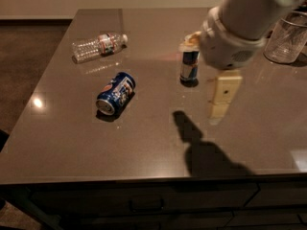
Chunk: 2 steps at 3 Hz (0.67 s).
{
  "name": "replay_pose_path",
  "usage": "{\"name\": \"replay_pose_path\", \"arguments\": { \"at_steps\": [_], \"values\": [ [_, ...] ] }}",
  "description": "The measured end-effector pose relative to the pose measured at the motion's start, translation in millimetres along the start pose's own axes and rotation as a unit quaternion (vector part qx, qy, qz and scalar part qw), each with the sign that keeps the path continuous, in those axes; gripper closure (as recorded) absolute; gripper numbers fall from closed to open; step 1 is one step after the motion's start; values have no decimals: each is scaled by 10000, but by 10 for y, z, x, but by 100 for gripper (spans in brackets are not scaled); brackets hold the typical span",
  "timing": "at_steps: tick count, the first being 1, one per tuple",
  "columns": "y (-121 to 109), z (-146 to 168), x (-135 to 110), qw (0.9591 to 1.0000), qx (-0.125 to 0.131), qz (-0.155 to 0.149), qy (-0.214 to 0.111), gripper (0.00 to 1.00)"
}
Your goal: Pick pepsi can
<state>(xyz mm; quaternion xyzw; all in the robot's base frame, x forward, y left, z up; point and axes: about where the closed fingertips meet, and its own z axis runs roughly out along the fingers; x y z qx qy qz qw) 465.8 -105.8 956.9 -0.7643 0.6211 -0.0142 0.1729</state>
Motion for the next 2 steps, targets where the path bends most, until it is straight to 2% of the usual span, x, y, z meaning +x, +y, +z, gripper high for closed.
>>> {"name": "replay_pose_path", "arguments": {
  "at_steps": [1, 2],
  "values": [
    [-262, 307, -305, 9946, 102, -1022, 124, 0],
    [-551, 605, -583, 9800, 61, -1988, 60, 0]
  ]
}}
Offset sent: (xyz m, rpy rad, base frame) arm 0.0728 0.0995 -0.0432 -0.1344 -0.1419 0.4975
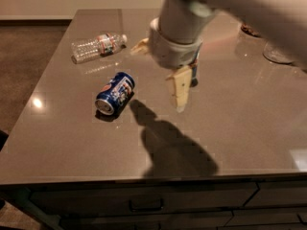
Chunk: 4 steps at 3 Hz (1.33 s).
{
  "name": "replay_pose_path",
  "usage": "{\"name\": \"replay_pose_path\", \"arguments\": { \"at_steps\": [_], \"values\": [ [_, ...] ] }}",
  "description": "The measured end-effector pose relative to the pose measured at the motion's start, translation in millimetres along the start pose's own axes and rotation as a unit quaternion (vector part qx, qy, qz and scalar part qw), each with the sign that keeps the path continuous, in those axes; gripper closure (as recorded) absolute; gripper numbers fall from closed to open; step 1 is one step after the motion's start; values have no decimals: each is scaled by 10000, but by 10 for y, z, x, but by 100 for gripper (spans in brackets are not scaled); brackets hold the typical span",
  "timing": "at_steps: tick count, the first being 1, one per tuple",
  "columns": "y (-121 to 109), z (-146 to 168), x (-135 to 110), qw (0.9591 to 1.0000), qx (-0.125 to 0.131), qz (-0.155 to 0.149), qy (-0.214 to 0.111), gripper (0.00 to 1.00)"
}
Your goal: Pick pepsi can
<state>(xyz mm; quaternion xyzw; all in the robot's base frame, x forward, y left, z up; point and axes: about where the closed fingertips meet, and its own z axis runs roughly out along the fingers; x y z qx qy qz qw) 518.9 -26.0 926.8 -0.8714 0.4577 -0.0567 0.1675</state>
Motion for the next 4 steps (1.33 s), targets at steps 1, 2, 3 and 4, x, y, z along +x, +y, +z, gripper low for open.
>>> {"name": "replay_pose_path", "arguments": {
  "at_steps": [1, 2, 3, 4],
  "values": [
    [-232, 201, -125, 9988, -78, -474, -125, 0],
    [-440, 411, -292, 9954, -259, -905, -196, 0],
    [-554, 592, -432, 9917, -470, -1179, -223, 0],
    [-606, 760, -527, 9882, -691, -1343, -237, 0]
  ]
}}
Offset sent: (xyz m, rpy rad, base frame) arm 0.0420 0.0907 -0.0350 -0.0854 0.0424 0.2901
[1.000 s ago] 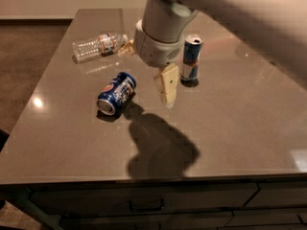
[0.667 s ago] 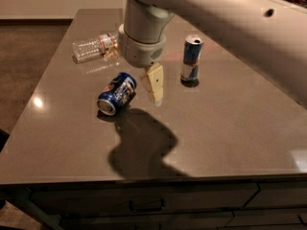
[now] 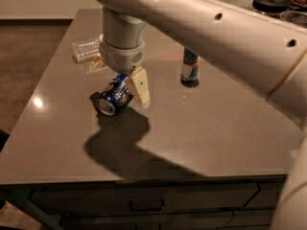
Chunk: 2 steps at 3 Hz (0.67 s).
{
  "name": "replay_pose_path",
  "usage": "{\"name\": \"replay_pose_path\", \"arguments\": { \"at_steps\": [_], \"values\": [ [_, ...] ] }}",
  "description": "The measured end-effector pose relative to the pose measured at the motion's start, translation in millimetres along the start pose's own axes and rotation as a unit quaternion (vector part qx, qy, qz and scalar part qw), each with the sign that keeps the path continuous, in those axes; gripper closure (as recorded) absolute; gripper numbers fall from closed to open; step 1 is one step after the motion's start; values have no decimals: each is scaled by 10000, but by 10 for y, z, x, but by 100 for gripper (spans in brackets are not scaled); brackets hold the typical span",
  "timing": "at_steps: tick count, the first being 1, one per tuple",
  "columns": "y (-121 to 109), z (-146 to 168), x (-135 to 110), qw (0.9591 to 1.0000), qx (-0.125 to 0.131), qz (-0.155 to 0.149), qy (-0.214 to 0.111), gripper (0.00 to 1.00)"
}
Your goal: Pick pepsi can
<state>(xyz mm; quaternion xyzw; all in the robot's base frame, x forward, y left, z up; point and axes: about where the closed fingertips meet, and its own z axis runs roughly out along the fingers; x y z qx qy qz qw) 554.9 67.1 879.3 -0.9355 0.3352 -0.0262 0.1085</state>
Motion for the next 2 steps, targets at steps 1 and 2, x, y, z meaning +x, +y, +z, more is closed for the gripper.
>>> {"name": "replay_pose_path", "arguments": {
  "at_steps": [1, 2],
  "values": [
    [-34, 122, -38, 9997, -208, -100, -25, 0],
    [-42, 217, -46, 9988, -462, -128, -75, 26]
  ]
}}
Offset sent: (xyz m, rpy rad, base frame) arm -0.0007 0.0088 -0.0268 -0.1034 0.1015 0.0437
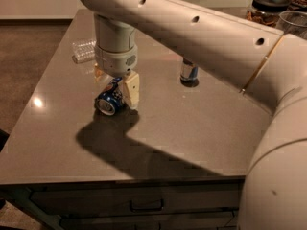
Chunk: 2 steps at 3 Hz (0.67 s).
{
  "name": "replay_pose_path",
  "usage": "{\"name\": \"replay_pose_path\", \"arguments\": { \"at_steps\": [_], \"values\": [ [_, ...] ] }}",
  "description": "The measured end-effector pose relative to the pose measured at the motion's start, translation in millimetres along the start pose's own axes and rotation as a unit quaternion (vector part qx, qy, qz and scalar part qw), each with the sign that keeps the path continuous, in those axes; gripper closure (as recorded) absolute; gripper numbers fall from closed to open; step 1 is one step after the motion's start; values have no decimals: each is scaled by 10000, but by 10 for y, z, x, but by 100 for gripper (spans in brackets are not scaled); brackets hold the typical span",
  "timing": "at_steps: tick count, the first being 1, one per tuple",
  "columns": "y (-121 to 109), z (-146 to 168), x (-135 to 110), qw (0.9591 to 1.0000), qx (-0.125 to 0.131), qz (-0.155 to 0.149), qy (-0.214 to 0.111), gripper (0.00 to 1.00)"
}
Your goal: Pick pepsi can
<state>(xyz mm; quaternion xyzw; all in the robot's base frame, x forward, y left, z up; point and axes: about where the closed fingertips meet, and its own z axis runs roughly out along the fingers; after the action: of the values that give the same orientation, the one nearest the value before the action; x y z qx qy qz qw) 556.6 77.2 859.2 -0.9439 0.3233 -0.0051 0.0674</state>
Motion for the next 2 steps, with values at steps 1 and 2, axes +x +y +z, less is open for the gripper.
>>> {"name": "replay_pose_path", "arguments": {
  "at_steps": [1, 2],
  "values": [
    [-13, 28, 8, 9999, -131, 43, -43, 49],
    [-14, -186, 46, 9997, -32, 159, -202, 80]
  ]
}}
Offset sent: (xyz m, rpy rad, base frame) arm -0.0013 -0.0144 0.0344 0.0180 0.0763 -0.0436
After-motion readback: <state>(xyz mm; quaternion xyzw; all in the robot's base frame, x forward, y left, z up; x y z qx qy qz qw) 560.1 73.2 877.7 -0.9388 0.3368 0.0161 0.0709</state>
